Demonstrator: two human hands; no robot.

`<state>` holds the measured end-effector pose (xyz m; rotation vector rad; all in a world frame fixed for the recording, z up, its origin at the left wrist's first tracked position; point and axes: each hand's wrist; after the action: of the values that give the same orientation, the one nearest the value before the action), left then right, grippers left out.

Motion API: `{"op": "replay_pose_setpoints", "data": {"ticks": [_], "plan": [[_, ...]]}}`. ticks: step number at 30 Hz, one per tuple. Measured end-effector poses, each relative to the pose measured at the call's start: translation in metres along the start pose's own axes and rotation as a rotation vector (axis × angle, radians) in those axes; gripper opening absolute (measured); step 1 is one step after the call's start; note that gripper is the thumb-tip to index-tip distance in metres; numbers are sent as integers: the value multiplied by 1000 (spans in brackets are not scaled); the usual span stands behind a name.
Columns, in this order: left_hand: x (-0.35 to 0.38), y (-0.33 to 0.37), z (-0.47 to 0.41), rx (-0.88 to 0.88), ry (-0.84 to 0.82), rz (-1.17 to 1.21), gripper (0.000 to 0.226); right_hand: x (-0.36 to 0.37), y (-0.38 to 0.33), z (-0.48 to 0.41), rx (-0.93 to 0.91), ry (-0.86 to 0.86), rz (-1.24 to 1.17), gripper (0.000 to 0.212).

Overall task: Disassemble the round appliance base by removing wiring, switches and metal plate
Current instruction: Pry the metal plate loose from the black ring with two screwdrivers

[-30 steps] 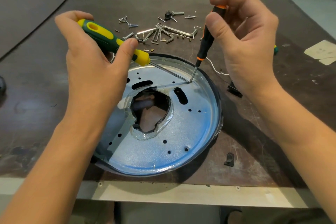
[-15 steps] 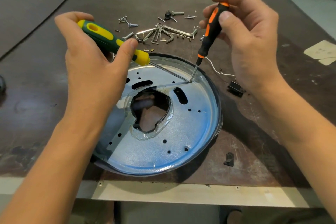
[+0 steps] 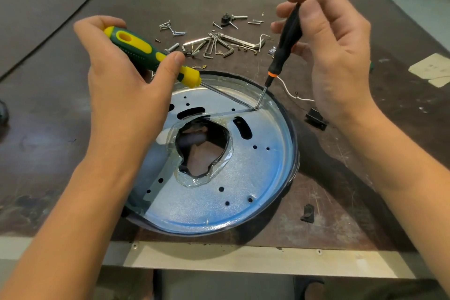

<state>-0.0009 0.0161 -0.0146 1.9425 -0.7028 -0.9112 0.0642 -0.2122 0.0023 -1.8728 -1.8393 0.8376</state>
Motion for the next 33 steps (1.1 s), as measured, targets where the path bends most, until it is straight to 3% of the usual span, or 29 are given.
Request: {"op": "replay_pose_setpoints", "data": {"ticks": [4,9,14,20,25,30,33], "plan": [[0,0,0,6,6,-1,53,-1,3,-3,-90,-15,116,22],[0,0,0,12,6,-2,53,-2,1,1,26,37,-55,31],[0,1,-1,14,6,-1,53,0,0,-2,-114,-18,88,20],[1,1,0,34,15,-8,52,0,0,-1,-14,-10,-42,27],[1,1,0,40,13,-8,53,1,-2,-3,-125,-31,60,22],[1,1,0,40,9,-4,52,-2,1,-1,-24,-8,-51,24],[1,1,0,44,6,-6,52,4,-2,0,-79,-14,-14,16]]}}
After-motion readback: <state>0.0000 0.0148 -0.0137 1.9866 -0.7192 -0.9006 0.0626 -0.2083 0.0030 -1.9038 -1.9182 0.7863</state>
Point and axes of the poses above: each hand's wrist, its own z-axis away from the middle knuckle, its own x-axis out of the palm, y = z × x, and after that the axes turned 14 degrees about -x, right-handed
